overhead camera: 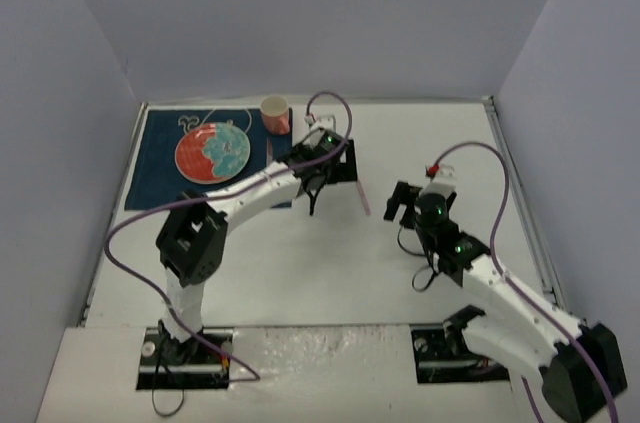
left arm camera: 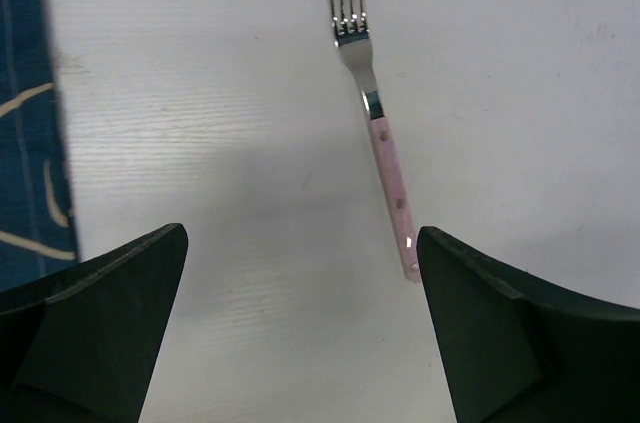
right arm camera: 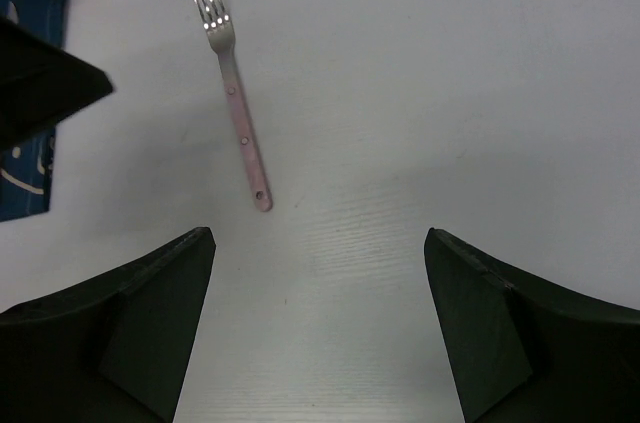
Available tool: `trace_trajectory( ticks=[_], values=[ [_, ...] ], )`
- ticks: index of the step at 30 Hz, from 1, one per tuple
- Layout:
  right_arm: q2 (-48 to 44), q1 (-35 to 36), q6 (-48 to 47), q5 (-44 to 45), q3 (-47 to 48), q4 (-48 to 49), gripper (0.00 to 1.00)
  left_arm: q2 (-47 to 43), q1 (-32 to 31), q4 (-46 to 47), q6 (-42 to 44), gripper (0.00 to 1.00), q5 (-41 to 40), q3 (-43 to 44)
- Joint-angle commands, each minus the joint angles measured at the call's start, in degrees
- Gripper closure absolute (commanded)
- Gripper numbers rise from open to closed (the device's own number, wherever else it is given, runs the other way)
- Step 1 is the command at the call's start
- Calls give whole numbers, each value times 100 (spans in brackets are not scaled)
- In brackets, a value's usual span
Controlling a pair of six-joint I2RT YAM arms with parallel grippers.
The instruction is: Set the dinner table for one person
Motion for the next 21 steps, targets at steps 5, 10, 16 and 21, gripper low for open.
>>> trace_trajectory(
  ticks=[5,10,16,21],
  values=[
    [-1343,1,313,310,-315,7,17,1104,-371,-149,-511,10,-762,1531],
    [-1653,1,324,278,-368,-226,16,1772,-515,-493,-547,20,-812,2192],
    [-1769,2,434,203,-470,-279,15,2308,-646,-800,-538,27,-956,2629],
    [-1877,1,433,186,-514,-286,9,2447,-654,-911,-526,38,-1034,2645]
  ],
)
